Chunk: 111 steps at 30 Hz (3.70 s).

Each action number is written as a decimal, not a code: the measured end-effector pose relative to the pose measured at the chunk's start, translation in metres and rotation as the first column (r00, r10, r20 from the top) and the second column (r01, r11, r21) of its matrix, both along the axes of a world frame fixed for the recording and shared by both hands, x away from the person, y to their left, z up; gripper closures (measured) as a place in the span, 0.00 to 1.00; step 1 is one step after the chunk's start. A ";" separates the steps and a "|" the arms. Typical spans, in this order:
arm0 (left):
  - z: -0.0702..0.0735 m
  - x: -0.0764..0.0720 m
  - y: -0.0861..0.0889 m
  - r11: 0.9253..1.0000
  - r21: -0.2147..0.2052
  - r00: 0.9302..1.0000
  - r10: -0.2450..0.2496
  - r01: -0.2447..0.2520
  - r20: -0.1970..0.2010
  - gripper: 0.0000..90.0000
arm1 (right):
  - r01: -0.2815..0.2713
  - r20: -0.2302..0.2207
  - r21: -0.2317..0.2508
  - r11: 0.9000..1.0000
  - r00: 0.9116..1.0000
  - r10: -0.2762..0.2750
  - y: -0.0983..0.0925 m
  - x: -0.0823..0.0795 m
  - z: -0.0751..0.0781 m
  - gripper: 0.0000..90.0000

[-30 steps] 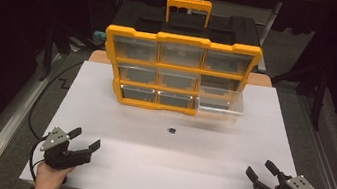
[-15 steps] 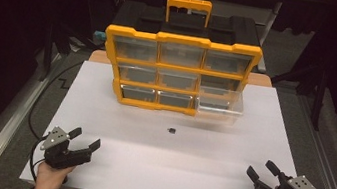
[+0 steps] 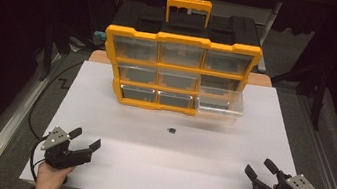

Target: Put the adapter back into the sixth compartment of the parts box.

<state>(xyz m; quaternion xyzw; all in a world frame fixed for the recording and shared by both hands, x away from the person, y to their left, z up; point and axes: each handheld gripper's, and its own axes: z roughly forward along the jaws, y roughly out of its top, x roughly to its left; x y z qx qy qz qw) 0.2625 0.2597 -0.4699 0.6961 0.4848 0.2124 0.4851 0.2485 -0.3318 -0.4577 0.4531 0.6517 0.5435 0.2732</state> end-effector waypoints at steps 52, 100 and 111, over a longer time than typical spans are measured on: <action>-0.001 0.002 -0.002 1.000 0.007 1.000 -0.007 0.007 -0.008 0.18 | -0.187 -0.024 -0.067 0.980 0.982 0.185 0.065 0.038 -0.001 0.29; -0.001 0.002 -0.002 1.000 0.001 1.000 -0.018 0.018 -0.006 0.18 | -0.318 -0.041 -0.102 0.943 0.948 0.316 0.147 0.074 -0.001 0.29; -0.001 0.001 -0.002 1.000 0.002 1.000 -0.020 0.020 -0.006 0.18 | -0.346 -0.078 -0.098 0.933 0.937 0.340 0.167 0.082 -0.002 0.29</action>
